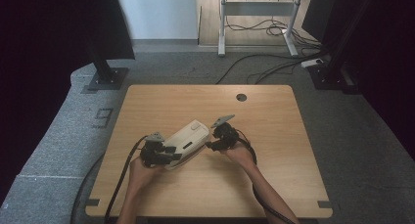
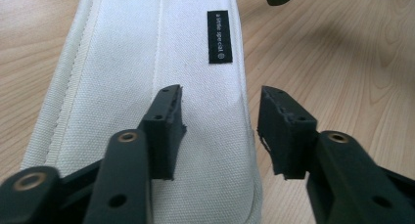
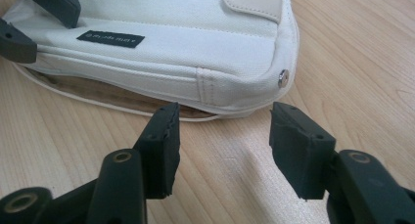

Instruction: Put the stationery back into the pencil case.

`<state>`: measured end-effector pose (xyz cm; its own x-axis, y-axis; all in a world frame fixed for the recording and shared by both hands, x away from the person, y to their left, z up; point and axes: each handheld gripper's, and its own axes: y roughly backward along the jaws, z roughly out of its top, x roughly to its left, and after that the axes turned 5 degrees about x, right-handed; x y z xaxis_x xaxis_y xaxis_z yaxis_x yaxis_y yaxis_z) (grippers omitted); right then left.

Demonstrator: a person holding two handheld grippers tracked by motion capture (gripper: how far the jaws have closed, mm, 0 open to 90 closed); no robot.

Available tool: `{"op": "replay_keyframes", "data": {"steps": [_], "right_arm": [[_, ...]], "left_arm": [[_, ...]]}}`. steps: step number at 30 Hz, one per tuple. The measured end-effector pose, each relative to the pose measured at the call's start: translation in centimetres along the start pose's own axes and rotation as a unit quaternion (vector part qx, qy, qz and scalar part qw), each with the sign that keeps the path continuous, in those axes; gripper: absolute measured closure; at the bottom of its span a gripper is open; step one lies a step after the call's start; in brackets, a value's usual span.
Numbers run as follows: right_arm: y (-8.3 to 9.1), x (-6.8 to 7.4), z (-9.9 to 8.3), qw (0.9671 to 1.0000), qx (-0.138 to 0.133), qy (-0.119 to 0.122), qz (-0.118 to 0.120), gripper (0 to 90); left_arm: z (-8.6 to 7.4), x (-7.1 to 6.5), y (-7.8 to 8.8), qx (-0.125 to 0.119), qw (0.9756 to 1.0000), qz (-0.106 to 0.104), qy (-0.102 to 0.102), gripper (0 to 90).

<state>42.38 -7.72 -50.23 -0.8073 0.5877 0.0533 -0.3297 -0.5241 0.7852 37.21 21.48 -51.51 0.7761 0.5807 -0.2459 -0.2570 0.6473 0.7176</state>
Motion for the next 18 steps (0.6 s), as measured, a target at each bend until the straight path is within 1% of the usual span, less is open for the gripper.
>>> {"op": "replay_keyframes", "data": {"steps": [2, 4, 7, 10, 14, 15, 16, 18], "right_arm": [[0.0, 0.1, 0.0, 1.0000, -0.002, 0.000, 0.002, 41.5], [0.1, 0.2, -0.1, 1.0000, -0.001, 0.001, 0.003, 38.9], [0.3, 0.5, -0.2, 1.0000, -0.004, 0.003, 0.002, 34.8], [0.7, 0.7, -0.3, 0.9999, -0.010, 0.007, 0.002, 30.6], [1.3, 0.9, -0.5, 0.9999, -0.015, 0.008, 0.003, 27.4], [1.4, 0.9, -0.5, 0.9998, -0.018, 0.011, 0.002, 26.2], [1.6, 0.9, -0.6, 0.9998, -0.018, 0.009, 0.002, 25.2], [1.9, 1.0, -0.8, 0.9997, -0.021, 0.011, 0.001, 24.0]], "left_arm": [[0.1, -0.1, 0.0, 0.000, 1.0000, 0.000, -0.002, 44.7], [0.2, -0.3, 0.1, 0.001, 1.0000, 0.004, -0.004, 40.0], [0.3, -0.4, 0.4, -0.002, 1.0000, 0.004, -0.001, 34.7], [0.4, -0.6, 0.8, -0.010, 1.0000, -0.001, -0.003, 30.2], [0.5, -1.0, 1.2, -0.014, 0.9999, 0.004, -0.006, 24.7], [0.5, -1.1, 1.4, -0.014, 0.9998, 0.006, -0.008, 23.3], [0.5, -1.2, 1.4, -0.012, 0.9998, 0.008, -0.014, 21.3], [0.5, -1.6, 1.7, -0.009, 0.9995, 0.019, -0.023, 19.3]]}}
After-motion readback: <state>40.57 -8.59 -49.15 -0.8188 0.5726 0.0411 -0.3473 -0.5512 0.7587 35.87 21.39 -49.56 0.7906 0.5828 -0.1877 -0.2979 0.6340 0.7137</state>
